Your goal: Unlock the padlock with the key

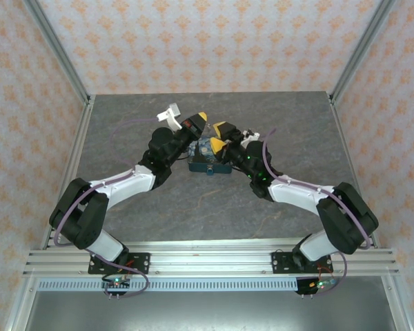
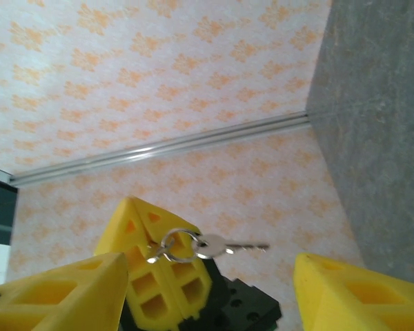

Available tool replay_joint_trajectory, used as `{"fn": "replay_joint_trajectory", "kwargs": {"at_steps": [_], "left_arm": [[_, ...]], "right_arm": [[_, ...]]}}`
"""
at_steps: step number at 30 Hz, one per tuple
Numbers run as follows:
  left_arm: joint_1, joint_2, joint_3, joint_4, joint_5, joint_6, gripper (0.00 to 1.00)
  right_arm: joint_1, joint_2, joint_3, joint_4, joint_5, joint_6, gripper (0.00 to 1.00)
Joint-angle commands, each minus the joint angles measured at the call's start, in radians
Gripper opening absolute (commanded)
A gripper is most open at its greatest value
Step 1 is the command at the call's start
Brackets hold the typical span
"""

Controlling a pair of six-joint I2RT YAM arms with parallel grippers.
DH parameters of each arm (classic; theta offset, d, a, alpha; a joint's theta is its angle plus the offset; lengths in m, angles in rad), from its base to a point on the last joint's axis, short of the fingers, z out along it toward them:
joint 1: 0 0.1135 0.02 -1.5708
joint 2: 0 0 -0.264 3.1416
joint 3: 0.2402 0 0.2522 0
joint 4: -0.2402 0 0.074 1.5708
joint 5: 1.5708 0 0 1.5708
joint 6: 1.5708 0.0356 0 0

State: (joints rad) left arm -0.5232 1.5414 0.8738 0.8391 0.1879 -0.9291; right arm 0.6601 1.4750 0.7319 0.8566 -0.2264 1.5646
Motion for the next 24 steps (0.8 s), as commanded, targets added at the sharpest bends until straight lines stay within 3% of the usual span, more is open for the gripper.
{"fn": "replay_joint_trajectory", "kwargs": {"at_steps": [1, 17, 24], "left_arm": [[-0.006, 0.014, -0.019, 0.090, -0.029, 0.012, 0.00], [-0.029, 0.045, -0.029, 0.120, 0.005, 0.001, 0.00], [-0.038, 0.046, -0.036, 0.124, 0.004, -0.001, 0.00]], "right_arm": [[0.007, 0.016, 0.021, 0.124, 0.076, 0.046, 0.63], [0.024, 0.096, 0.081, 0.158, 0.061, 0.069, 0.48], [0.024, 0.089, 0.059, 0.167, 0.072, 0.065, 0.16]]}}
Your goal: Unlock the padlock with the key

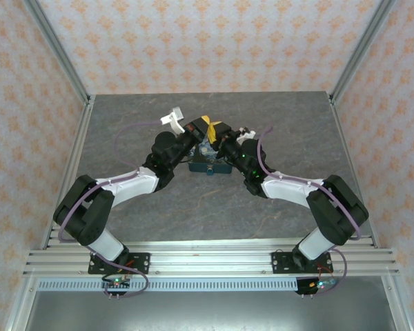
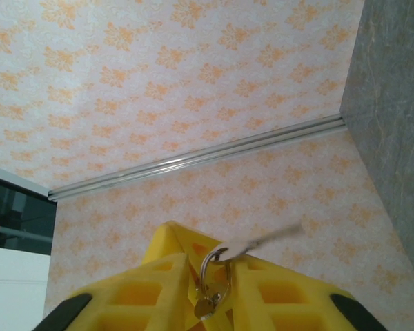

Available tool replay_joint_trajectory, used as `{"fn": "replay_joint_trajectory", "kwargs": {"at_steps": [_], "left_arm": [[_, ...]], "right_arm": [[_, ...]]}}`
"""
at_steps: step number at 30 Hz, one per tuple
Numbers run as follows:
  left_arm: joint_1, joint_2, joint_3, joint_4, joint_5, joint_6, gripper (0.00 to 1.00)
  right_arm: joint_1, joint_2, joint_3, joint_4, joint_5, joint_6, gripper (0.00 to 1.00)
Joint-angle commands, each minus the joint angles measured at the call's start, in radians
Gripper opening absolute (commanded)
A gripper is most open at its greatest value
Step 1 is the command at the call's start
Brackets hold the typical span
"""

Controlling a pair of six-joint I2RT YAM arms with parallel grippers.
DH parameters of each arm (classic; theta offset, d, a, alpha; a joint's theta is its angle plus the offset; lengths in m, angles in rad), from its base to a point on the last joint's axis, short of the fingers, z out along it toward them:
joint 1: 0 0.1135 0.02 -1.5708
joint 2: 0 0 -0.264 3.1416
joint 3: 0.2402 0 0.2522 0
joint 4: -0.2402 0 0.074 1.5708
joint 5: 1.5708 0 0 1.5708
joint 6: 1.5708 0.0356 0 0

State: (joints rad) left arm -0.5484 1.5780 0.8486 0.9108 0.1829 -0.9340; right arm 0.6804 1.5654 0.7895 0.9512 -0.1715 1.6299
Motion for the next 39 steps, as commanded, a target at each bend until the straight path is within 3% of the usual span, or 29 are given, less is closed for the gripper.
{"fn": "replay_joint_trajectory", "kwargs": {"at_steps": [1, 3, 7, 10, 13, 19, 25, 32, 39], "left_arm": [[-0.013, 0.009, -0.012, 0.052, 0.010, 0.004, 0.00], [-0.015, 0.008, -0.012, 0.051, 0.013, 0.000, 0.00], [-0.016, -0.001, -0.009, 0.029, 0.019, -0.019, 0.00], [-0.012, -0.031, 0.029, -0.123, 0.045, -0.058, 0.00], [-0.006, -0.071, 0.076, -0.299, 0.071, -0.085, 0.10], [0.011, -0.133, 0.064, -0.429, 0.087, -0.242, 0.37], [0.011, -0.109, 0.018, -0.355, 0.148, -0.443, 0.54], [0.005, -0.052, -0.011, -0.210, 0.200, -0.577, 0.55], [-0.018, -0.043, -0.014, -0.215, 0.204, -0.590, 0.44]], "right_arm": [[0.005, -0.004, -0.002, 0.072, 0.020, 0.000, 0.10], [0.002, -0.007, -0.007, 0.071, 0.019, -0.002, 0.00], [0.000, -0.020, -0.028, 0.069, 0.013, -0.015, 0.00], [-0.014, -0.054, -0.061, 0.043, -0.002, -0.049, 0.00], [-0.038, -0.120, -0.094, -0.039, -0.032, -0.129, 0.00], [-0.060, -0.267, -0.121, -0.272, -0.075, -0.375, 0.00], [-0.053, -0.298, -0.152, -0.291, -0.090, -0.468, 0.00], [-0.016, -0.272, -0.154, -0.279, -0.071, -0.487, 0.00], [-0.005, -0.254, -0.153, -0.271, -0.059, -0.487, 0.00]]}}
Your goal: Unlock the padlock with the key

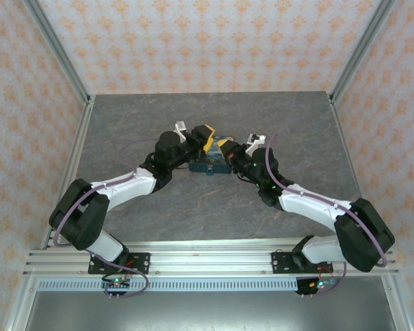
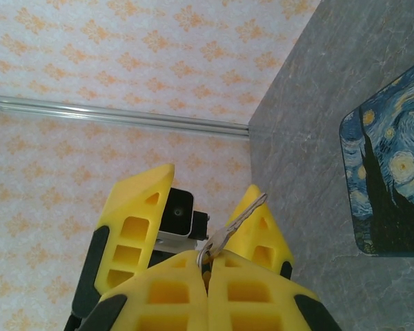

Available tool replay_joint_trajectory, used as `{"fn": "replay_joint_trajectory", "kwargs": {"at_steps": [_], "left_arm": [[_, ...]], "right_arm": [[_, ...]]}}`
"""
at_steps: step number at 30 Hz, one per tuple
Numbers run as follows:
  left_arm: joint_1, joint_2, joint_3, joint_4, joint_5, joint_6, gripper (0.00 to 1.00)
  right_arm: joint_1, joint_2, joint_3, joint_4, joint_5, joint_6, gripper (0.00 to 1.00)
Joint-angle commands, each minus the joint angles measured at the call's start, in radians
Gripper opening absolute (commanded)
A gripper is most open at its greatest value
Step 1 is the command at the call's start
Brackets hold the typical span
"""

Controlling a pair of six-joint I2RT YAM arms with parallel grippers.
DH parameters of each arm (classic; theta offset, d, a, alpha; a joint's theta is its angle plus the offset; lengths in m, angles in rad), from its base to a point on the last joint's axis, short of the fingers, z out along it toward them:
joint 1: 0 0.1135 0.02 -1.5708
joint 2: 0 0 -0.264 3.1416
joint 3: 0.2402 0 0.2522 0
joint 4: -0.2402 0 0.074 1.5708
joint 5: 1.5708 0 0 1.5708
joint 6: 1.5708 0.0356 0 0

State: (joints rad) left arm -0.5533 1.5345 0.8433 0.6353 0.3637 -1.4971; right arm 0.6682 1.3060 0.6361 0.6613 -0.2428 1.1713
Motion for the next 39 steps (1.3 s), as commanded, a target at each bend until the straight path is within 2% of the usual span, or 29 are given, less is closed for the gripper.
{"fn": "replay_joint_trajectory", "kwargs": {"at_steps": [1, 20, 30, 34, 37, 38, 39], "left_arm": [[-0.015, 0.001, -0.011, 0.062, 0.022, -0.029, 0.42], [-0.043, -0.022, -0.046, 0.072, 0.006, -0.045, 0.17], [-0.059, -0.014, -0.043, 0.075, -0.001, -0.051, 0.12], [-0.062, -0.017, -0.044, 0.067, -0.009, -0.048, 0.00], [-0.055, -0.018, -0.045, 0.045, -0.012, -0.028, 0.00], [-0.049, -0.018, -0.042, 0.035, -0.007, -0.014, 0.00], [-0.040, -0.020, -0.041, 0.028, -0.001, 0.002, 0.00]], "right_arm": [[0.007, 0.004, -0.001, 0.017, 0.015, -0.030, 0.00], [0.009, 0.028, 0.011, 0.002, 0.046, -0.038, 0.00], [0.009, 0.045, 0.022, 0.001, 0.047, -0.041, 0.00], [0.008, 0.043, 0.019, 0.001, 0.042, -0.047, 0.01], [-0.005, -0.015, -0.014, -0.040, 0.048, -0.056, 0.46], [-0.017, -0.054, -0.035, -0.075, 0.049, -0.063, 0.54], [-0.033, -0.101, -0.056, -0.119, 0.052, -0.064, 0.58]]}}
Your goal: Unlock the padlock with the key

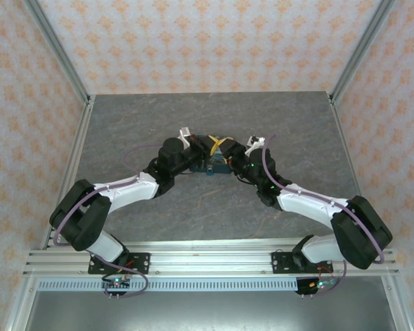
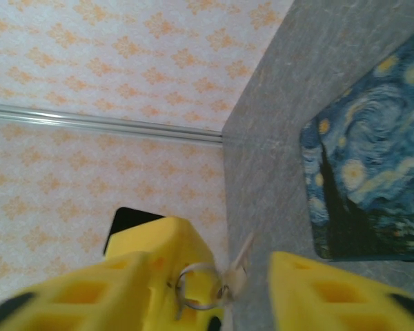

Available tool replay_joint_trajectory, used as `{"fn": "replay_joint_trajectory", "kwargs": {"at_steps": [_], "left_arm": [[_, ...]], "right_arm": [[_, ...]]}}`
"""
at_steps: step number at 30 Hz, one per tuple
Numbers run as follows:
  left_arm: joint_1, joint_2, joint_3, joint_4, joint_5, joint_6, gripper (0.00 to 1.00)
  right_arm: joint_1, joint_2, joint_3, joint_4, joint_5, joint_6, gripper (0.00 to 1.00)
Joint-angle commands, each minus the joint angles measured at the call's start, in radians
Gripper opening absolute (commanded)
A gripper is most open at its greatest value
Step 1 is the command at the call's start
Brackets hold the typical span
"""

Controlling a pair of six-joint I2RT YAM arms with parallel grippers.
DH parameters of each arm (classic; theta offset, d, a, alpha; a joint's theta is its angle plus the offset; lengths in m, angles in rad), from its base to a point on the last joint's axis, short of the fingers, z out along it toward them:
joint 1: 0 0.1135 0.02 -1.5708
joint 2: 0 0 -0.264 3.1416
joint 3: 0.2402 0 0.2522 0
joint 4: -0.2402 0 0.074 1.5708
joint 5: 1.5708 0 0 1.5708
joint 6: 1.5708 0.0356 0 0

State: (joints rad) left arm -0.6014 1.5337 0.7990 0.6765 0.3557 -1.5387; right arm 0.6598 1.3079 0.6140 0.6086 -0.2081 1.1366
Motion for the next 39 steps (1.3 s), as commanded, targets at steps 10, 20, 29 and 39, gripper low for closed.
{"fn": "replay_joint_trajectory", "kwargs": {"at_steps": [10, 20, 29, 39], "left_arm": [[0.072, -0.049, 0.099, -0.112, 0.195, 0.398, 0.00], [0.084, -0.035, 0.128, -0.068, 0.317, 0.519, 0.00], [0.084, 0.006, 0.107, 0.023, 0.302, 0.436, 0.00], [0.084, 0.044, 0.108, 0.063, 0.309, 0.394, 0.00]], "right_arm": [[-0.187, -0.396, -0.100, -0.297, -0.170, -0.141, 0.50], [-0.193, -0.187, -0.007, -0.091, -0.317, -0.142, 0.43], [-0.182, -0.052, 0.013, 0.106, -0.340, -0.055, 0.46], [-0.162, -0.036, 0.006, 0.172, -0.313, -0.056, 0.43]]}}
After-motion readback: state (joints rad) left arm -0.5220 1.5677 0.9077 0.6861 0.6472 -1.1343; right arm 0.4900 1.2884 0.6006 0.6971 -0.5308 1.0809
